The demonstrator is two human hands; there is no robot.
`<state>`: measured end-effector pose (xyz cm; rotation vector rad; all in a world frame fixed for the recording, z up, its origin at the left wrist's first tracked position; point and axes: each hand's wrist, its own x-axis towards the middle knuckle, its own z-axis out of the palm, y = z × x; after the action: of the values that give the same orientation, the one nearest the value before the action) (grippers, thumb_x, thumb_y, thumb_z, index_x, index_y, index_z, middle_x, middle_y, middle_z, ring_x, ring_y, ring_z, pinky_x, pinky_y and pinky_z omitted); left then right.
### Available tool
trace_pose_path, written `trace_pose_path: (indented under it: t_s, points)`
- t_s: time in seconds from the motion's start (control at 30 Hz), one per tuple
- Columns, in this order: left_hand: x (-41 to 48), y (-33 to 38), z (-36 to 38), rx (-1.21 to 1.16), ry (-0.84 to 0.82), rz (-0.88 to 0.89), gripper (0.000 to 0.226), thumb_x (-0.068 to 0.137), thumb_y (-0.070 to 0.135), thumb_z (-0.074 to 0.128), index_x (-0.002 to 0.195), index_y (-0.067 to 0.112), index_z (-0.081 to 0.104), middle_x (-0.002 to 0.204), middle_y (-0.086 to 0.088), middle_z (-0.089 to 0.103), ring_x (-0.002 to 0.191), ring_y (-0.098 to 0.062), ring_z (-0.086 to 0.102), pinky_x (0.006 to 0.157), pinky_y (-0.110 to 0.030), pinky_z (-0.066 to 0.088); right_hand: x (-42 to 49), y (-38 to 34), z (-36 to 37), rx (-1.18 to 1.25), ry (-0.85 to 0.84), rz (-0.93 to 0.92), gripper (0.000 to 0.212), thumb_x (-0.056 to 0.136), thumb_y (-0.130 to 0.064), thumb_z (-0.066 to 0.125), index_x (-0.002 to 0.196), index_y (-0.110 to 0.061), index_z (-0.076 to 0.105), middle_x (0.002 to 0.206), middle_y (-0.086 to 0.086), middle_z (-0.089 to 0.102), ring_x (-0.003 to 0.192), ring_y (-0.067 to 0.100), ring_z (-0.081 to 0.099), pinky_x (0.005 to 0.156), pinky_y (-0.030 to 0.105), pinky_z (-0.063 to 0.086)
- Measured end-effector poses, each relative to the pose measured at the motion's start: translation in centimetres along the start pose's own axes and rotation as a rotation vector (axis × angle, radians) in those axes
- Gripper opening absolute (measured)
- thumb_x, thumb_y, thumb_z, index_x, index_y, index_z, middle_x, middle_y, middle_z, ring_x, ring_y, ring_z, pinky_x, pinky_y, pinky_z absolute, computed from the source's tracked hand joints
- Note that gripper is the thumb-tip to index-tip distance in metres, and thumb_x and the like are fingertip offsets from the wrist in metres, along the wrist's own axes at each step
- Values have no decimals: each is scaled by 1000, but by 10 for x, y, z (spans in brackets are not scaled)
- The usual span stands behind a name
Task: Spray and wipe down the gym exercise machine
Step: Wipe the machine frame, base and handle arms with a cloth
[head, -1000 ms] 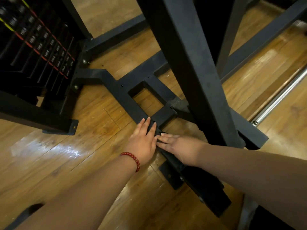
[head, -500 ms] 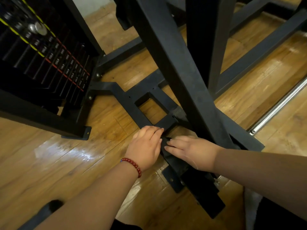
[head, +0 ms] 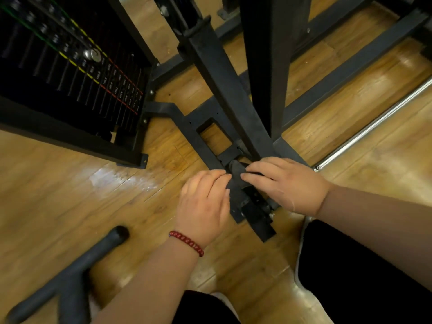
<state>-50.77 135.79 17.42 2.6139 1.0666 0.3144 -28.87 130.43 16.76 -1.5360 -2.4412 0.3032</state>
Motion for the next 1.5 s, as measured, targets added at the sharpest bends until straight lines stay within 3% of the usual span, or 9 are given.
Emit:
trace_pose_path:
  t_s: [0.17, 0.33, 0.43, 0.6, 0.7, 0.8, 1.13, 1.3, 1.5]
  points:
    - [-7, 51, -85, -11, -63, 17, 37, 97, 25, 40, 120, 9, 64, 119, -5, 62, 112, -25, 54, 95, -47, 48, -24, -50, -66, 75, 131, 171, 65, 63, 7, 80, 125, -6, 62, 120, 13, 61, 109, 28, 49, 82, 45, 57]
    - [-18, 90, -163, 18, -59, 113, 37, 97, 24, 40, 120, 8, 63, 120, -6, 62, 112, -26, 55, 96, -47, 47, -45, -109, -137, 108, 217, 247, 44, 84, -5, 43, 124, -3, 62, 118, 15, 62, 108, 27, 49, 79, 45, 57]
    - [-28, 114, -206, 16, -56, 160, 35, 97, 22, 41, 119, 7, 64, 119, -7, 63, 111, -28, 57, 94, -47, 47, -55, -147, -180, 119, 339, 284, 37, 86, -7, 44, 115, -2, 66, 111, 15, 65, 102, 25, 51, 77, 40, 56]
    - [-40, 152, -264, 18, -33, 187, 34, 96, 21, 42, 117, 6, 65, 118, -8, 63, 109, -28, 58, 97, -44, 45, -71, -187, -227, 168, 422, 304, 29, 91, -6, 47, 116, -2, 60, 110, 17, 64, 95, 35, 64, 71, 48, 57]
    - [-41, 178, -288, 8, -29, 172, 34, 96, 20, 43, 116, 5, 65, 116, -8, 64, 108, -28, 58, 97, -44, 45, -80, -199, -259, 188, 461, 345, 27, 91, -5, 50, 113, 2, 65, 109, 19, 66, 94, 36, 66, 75, 46, 57]
    - [-37, 206, -311, 1, -17, 170, 34, 97, 21, 41, 116, 5, 65, 115, -8, 64, 107, -28, 59, 95, -46, 45, -92, -203, -295, 195, 542, 351, 25, 92, -6, 52, 110, 3, 67, 107, 19, 67, 96, 32, 65, 81, 43, 55]
    - [-8, 282, -361, -12, 195, 96, 32, 97, 19, 44, 115, 4, 65, 115, -8, 65, 108, -26, 60, 94, -48, 47, -115, -168, -393, 337, 568, 343, 27, 99, -13, 48, 114, 0, 67, 114, 13, 65, 104, 22, 62, 96, 26, 48]
    - [13, 285, -367, 3, 240, 27, 32, 96, 19, 45, 116, 5, 65, 115, -7, 65, 109, -25, 59, 95, -47, 47, -84, -149, -407, 404, 593, 324, 25, 99, -14, 49, 114, -3, 66, 113, 6, 63, 105, 15, 60, 95, 24, 48]
    - [46, 248, -381, 5, 200, 44, 32, 97, 21, 43, 114, 6, 66, 114, -5, 66, 109, -23, 59, 94, -47, 48, -33, -140, -395, 524, 626, 513, 27, 98, -21, 47, 114, -8, 65, 109, -4, 62, 103, -3, 52, 92, 4, 36]
